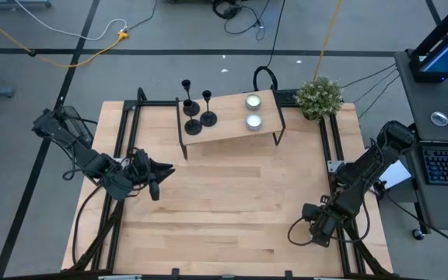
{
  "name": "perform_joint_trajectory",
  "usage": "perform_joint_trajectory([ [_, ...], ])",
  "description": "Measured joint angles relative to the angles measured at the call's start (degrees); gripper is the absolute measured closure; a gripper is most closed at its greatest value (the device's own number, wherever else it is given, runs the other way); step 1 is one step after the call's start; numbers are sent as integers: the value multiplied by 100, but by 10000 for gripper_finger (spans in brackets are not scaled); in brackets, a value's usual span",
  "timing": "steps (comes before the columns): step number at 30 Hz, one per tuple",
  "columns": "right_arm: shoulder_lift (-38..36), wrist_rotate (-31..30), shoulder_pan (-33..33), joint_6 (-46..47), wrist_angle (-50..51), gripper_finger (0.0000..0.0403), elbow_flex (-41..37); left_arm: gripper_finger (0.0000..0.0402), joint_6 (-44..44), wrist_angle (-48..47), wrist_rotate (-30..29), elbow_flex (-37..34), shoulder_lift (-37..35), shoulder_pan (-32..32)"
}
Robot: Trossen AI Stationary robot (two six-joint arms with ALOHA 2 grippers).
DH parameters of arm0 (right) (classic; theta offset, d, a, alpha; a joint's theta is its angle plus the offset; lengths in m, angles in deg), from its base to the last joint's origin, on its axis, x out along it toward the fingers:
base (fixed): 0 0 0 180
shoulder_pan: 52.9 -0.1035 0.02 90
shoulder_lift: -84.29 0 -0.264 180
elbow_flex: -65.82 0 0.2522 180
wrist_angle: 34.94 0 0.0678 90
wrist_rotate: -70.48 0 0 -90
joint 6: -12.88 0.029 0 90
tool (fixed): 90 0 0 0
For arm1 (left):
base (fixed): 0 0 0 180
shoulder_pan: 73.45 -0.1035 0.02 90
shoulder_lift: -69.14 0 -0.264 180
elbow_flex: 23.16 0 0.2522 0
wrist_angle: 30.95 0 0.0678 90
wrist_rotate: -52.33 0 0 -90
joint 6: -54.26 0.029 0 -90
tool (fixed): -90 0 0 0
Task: Pick & Place candle stick holders
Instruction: Put the pink scented candle on the shelf
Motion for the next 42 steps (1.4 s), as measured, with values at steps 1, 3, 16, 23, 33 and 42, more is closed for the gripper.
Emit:
perform_joint_trajectory([
  [1,0,-1,0,0,1,382,0,316,0,0,0,0,0,-2],
  [3,2,-8,4,4,3,397,0,316,0,0,0,0,0,0],
  [16,-632,-62,682,124,-178,401,2,316,232,17,299,0,0,-2],
  [23,-1475,-651,1486,-111,-362,402,107,316,182,44,442,2,2,-2],
  [33,-1652,-1097,3259,-2002,201,402,1213,316,157,119,219,2,0,-19],
  [42,-1031,-1605,4855,-4027,1786,403,3002,316,867,136,1036,4,-234,-155],
])
